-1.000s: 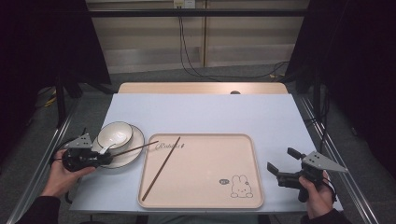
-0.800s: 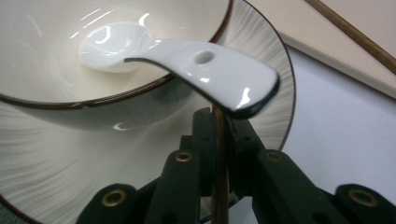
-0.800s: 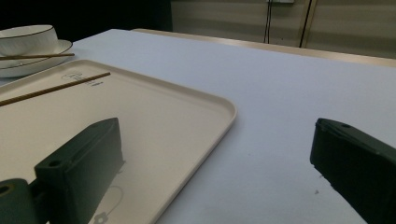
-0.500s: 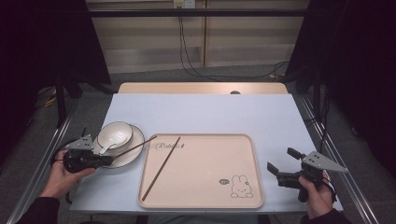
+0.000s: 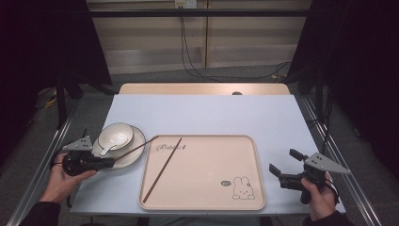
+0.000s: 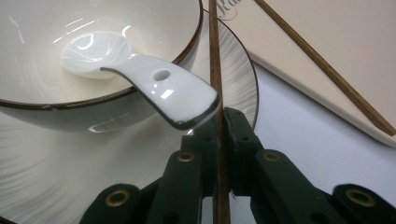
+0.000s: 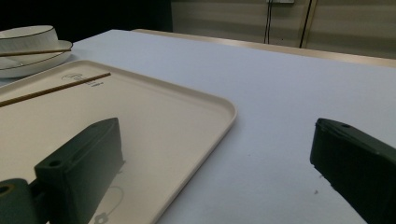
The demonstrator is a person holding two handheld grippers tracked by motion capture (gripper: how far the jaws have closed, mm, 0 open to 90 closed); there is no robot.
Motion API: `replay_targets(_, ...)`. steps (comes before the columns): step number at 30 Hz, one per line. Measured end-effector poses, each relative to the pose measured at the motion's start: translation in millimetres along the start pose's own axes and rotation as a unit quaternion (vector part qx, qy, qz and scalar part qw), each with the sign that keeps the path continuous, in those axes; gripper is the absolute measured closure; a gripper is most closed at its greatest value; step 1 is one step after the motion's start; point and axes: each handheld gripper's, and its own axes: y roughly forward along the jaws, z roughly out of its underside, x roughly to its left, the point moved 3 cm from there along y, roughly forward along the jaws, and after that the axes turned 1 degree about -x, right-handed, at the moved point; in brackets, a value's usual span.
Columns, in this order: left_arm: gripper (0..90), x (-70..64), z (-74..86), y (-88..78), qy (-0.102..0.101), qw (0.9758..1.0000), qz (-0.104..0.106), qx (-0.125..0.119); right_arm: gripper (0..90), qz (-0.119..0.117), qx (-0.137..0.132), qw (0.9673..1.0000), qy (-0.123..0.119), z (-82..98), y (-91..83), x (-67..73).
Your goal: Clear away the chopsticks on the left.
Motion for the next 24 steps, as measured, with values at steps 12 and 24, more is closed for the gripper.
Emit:
replay_targets(12,84.6,-18.8,-5.6,-6.0,-0.023,0.9989,0.0,-0.04,2.0,-0.001,-0.002,1.0,0.002,-0.1,-0.2,0.4)
replay_targets(24,84.6,-46.6,-17.8,-1.3,-0.029,0.9978,0.024,-0.055,2.0,-0.001,-0.005,1.0,0.003,-0.5,0.0,0.5)
